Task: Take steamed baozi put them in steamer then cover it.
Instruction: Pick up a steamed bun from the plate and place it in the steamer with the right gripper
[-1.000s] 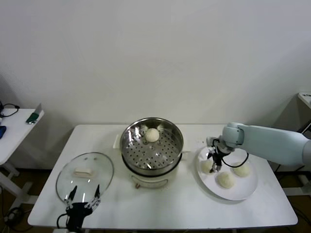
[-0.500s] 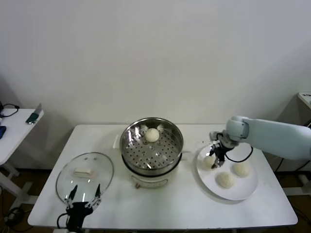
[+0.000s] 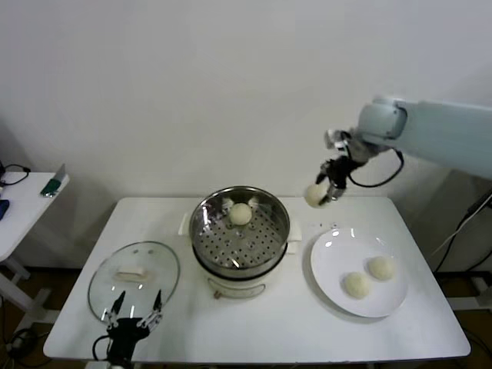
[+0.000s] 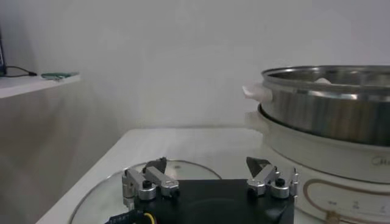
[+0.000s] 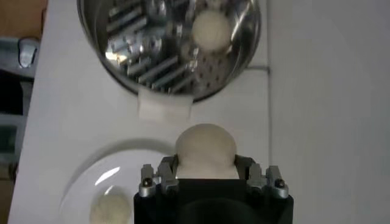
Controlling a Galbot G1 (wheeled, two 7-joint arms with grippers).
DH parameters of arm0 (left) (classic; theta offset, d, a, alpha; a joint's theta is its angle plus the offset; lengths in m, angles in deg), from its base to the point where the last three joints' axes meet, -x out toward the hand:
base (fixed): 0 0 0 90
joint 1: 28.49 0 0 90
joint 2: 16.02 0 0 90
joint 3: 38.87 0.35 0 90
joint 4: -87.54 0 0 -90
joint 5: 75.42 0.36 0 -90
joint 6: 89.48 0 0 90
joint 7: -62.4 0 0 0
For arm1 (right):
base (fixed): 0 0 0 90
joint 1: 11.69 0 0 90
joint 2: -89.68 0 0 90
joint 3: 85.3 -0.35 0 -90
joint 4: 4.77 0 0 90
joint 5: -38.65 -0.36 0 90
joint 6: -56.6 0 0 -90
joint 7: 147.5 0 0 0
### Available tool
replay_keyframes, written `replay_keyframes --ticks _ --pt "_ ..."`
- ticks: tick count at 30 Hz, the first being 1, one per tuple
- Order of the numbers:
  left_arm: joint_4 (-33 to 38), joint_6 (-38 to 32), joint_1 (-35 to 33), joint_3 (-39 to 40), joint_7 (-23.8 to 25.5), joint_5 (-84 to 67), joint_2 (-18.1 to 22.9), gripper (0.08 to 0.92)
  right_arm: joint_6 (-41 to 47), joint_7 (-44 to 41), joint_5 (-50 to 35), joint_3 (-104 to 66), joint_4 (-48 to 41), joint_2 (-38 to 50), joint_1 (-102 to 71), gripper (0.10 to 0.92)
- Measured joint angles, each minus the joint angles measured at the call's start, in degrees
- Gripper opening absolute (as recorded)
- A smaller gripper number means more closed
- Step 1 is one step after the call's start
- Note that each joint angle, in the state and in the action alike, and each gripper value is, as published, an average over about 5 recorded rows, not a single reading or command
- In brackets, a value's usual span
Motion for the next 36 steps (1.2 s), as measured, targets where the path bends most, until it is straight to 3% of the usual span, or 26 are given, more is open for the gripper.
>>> replay_keyframes --ticks 11,36 --pt "0.50 0.13 0.24 -0.50 0.04 -0.35 0.36 0.823 4.02 4.90 -6.14 -2.32 -0.40 -13.71 -2.87 0.636" --pt "-0.39 0.42 0.02 -1.06 -0.04 -0.36 0.46 0.823 4.86 8.47 -3.41 -3.07 -18.44 -31.61 -20.58 0.654"
